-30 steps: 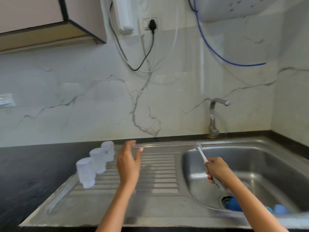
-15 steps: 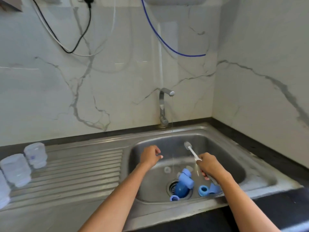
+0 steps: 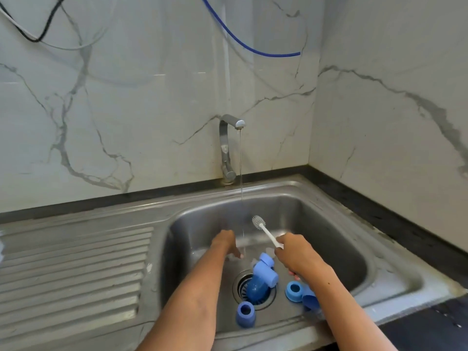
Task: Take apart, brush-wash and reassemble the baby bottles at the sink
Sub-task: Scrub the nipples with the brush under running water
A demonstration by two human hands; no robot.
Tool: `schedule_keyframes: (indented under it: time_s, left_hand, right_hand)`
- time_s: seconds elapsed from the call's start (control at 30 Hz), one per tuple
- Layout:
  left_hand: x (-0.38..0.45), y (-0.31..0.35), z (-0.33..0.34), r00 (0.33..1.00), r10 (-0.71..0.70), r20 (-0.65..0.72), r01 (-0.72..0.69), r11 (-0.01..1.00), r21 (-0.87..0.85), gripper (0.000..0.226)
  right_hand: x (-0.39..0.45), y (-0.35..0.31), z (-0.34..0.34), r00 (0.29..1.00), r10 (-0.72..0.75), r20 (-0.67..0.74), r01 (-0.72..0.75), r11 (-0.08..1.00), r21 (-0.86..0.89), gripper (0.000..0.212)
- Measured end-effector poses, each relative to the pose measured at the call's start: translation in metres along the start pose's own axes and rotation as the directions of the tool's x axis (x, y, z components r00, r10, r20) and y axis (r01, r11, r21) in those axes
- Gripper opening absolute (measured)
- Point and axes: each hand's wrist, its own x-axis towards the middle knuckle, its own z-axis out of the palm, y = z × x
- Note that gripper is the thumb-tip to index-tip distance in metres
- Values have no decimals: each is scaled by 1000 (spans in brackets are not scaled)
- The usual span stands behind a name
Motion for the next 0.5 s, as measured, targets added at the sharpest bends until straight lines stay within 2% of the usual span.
schedule_keyframes:
  time_s: [0.2,0.3,0.4,0.47,0.5]
  left_hand:
    - [13,2,9,1000,-1,-13,1,1000,-16,36]
    - [10,4,0,998,-21,-61,8,979,-204,35]
    - [-6,5,-14,996,-80,-35,50,853,-519,12]
    - [-24,3,-24,995,-99,-3,67,698,-713,9]
    - [-36,2,-28,996,-91,11,62,583,-810,12]
  right_hand:
    - [0,-1,-1,1000,-17,9,17,1000,-9,31]
    - [0,-1,-3,999,-30,9,30,1000,-6,30]
    - [0,-2,-4,999,-34,16,34,999,6,29]
    - [-2,-4,-5,999,-37,24,36,999,27,29]
    - [-4,-5,-5,999,-43,29,42,998,36,28]
